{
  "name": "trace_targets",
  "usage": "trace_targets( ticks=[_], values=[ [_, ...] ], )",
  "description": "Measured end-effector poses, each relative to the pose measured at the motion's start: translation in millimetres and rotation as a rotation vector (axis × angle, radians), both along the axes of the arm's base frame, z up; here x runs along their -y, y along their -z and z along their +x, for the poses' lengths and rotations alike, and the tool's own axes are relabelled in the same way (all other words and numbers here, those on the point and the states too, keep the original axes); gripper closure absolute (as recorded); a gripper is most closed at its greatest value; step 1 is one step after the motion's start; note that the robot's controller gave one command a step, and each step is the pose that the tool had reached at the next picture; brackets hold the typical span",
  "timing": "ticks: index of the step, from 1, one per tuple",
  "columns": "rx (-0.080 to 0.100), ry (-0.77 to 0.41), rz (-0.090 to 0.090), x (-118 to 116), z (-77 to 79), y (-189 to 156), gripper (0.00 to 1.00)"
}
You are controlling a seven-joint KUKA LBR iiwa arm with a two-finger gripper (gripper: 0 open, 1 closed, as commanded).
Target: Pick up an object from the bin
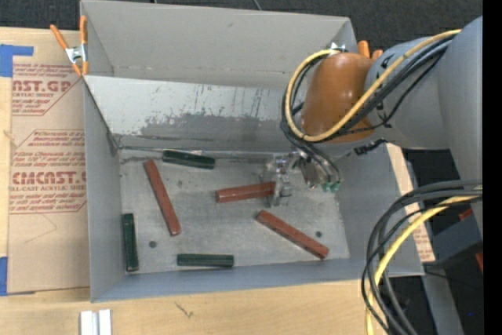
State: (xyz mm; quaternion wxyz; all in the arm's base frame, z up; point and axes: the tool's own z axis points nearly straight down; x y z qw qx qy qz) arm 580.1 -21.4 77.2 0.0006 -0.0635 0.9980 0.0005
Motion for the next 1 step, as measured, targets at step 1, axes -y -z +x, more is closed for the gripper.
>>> trace_targets(
  ticks=[1],
  values=[
    [0.008, 0.003, -0.002, 43.2, -34.5, -194.5, 1.00]
  ],
)
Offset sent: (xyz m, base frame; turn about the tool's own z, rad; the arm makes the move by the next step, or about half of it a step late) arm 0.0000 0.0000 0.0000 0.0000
